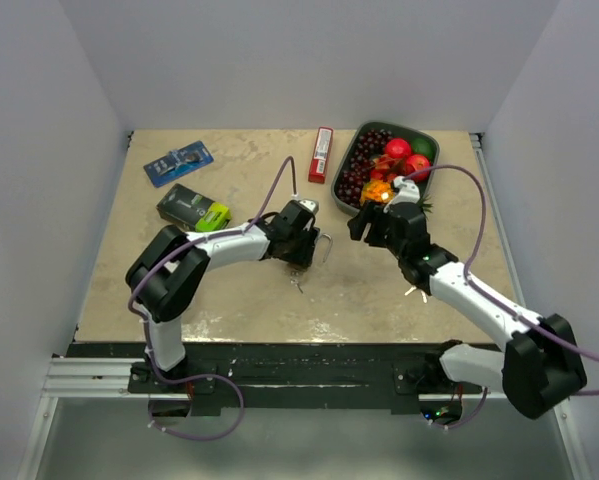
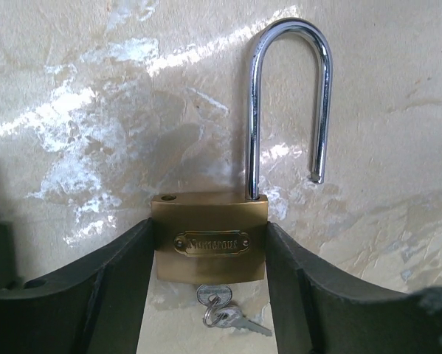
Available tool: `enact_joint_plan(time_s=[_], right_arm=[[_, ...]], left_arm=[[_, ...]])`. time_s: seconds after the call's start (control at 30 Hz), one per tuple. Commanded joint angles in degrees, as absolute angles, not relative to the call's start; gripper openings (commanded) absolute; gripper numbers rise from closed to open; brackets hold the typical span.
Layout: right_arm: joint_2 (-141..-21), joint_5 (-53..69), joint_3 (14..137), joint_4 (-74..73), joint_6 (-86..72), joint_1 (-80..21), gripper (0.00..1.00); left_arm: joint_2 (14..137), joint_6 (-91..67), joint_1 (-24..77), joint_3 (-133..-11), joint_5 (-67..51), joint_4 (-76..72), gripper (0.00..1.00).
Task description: Unlock with the key
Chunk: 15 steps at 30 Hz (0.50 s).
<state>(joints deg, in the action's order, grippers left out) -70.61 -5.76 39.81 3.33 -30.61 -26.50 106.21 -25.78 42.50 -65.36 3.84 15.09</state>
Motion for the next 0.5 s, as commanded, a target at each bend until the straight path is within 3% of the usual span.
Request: enact_joint_plan(time_s=[0.0,0.47], right_arm=[[-62.9,-15.5,38.9,1.1,-29.1,-26.2,0.73],[-50.4,-24.1,39.4,-7.0,-26.4,-26.2,0.81]], left_arm=[[110.2,-25.0,43.6,-69.6,6.4,17.3,0.0],[121.7,-31.3,48.2,-82.2,4.1,19.9,0.0]])
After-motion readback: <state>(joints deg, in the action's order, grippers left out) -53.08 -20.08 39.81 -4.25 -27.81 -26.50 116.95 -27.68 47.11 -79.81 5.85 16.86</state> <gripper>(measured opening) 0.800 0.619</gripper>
